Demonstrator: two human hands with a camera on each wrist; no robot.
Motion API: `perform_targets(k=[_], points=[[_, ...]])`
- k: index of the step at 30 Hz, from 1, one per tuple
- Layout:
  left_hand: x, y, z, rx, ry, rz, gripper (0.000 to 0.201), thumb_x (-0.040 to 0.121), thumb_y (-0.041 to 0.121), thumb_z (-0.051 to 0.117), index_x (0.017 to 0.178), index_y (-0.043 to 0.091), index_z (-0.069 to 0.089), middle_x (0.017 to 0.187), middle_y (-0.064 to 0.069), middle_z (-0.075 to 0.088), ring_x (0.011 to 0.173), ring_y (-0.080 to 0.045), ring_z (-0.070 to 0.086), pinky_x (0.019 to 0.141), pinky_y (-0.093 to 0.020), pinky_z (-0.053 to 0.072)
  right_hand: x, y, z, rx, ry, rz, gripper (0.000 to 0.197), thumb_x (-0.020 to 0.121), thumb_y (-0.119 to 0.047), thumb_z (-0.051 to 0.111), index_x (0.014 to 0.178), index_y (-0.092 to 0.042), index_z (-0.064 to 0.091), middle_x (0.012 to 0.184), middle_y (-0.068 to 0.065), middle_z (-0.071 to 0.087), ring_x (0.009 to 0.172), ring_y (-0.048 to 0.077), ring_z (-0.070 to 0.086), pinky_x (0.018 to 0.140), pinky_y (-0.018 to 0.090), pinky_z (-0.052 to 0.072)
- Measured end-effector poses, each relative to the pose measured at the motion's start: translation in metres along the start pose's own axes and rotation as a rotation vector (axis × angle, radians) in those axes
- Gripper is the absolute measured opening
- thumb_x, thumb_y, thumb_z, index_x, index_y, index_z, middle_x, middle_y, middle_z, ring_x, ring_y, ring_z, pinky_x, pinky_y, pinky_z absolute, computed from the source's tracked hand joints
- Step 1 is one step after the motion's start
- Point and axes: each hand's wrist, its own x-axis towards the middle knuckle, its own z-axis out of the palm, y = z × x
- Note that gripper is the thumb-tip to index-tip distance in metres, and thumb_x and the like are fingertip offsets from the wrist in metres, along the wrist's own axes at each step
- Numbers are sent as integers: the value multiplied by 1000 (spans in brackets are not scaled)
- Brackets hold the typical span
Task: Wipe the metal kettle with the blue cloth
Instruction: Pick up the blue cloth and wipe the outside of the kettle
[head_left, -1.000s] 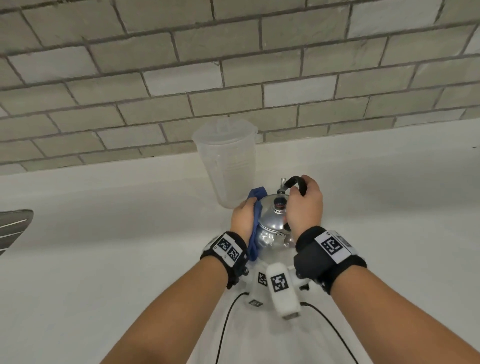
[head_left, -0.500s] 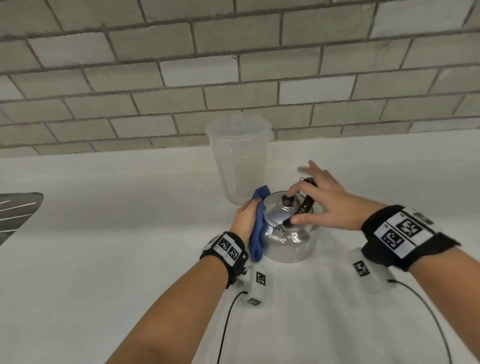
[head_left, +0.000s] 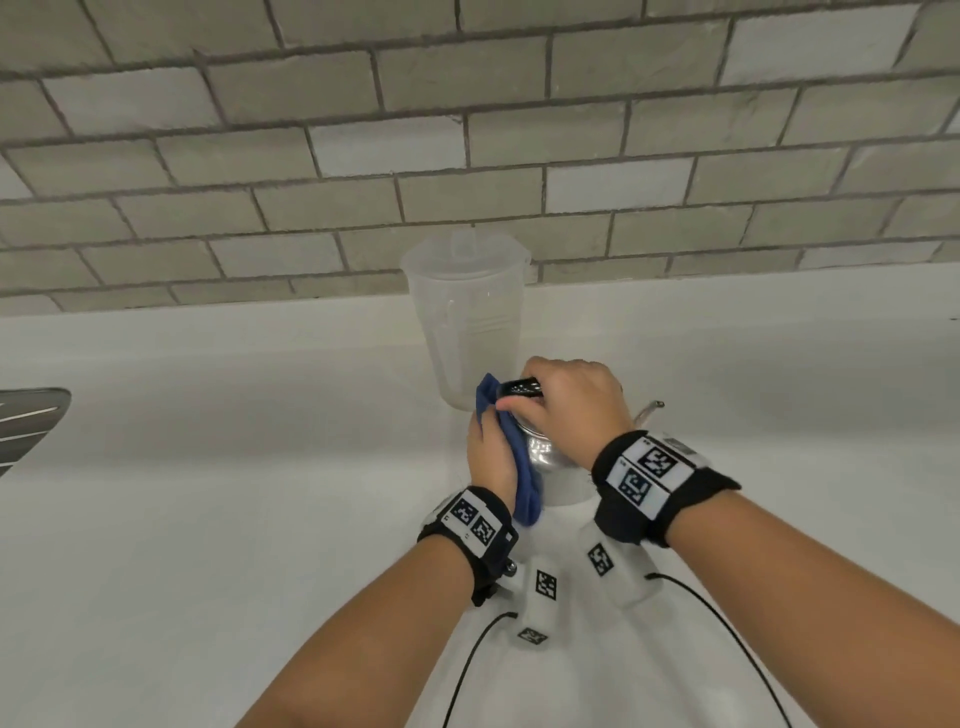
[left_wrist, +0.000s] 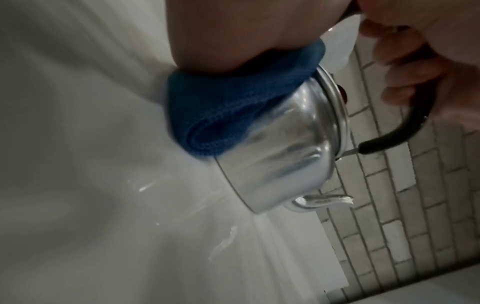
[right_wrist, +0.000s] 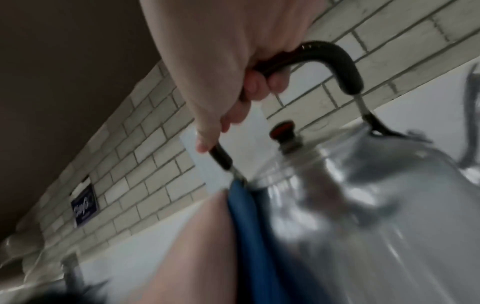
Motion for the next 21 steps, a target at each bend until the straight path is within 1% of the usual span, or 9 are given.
perform_targets(k=[2,4,5,7,10,13,15,18,21], points=[[-10,1,2,61,3,83,60,94,55,45,144,22,50,137,-9,61,127,-23,57,112,-40,39,10,1,-2,79,-40,2,39,87,-56,52,100,-19,56,82,-2,67,75,19,62,65,29,45],[-13,5,1,144,-2,97,49,101,39,39,144,18,48,132,-8,62,122,-22,58,110,-40,41,18,9,-8,140,-126,-37,37,89,-52,51,103,-19,57,86,0,67,77,20,62,65,30,46],[-10,6,-1,157,-13,85,47,101,37,38,143,18,49,131,-8,62,121,-23,58,111,-41,40,22,15,-12,138,-165,-56,38,90,-53,49,100,-18,59,85,1,67,76,21,61,64,31,46],[-4,14,-6,162,-43,52,51,97,44,40,139,19,54,129,-6,64,120,-23,59,111,-43,39,27,27,-16,135,-213,-37,41,89,-58,47,95,-20,61,81,0,65,74,20,59,64,32,46],[14,15,-11,194,-54,-13,59,86,58,44,125,20,64,119,-7,71,115,-24,63,111,-46,40,34,41,-14,299,-201,143,41,87,-59,48,91,-22,62,76,-1,63,71,18,57,63,32,44],[36,3,-13,179,-111,-87,69,75,70,54,123,23,69,118,-7,74,116,-25,65,112,-46,39,47,46,-10,299,-227,310,41,91,-56,45,90,-19,61,73,-4,58,73,19,55,63,31,38],[37,13,-10,153,-130,-114,62,81,64,56,120,18,71,114,-10,75,114,-26,66,111,-43,40,52,49,-7,339,-272,442,42,94,-50,44,92,-13,64,70,-6,54,70,19,53,66,30,37],[35,26,-5,124,-99,-115,40,101,36,48,117,5,68,117,-21,70,117,-34,62,109,-38,41,45,57,-1,649,-268,690,37,97,-33,46,93,-3,66,68,4,54,57,20,49,64,34,44],[24,24,-2,167,-33,-97,34,101,32,48,114,8,68,120,-21,68,119,-35,60,109,-41,41,28,55,0,883,-204,876,29,99,-23,44,98,0,61,68,10,51,45,23,44,50,30,40]])
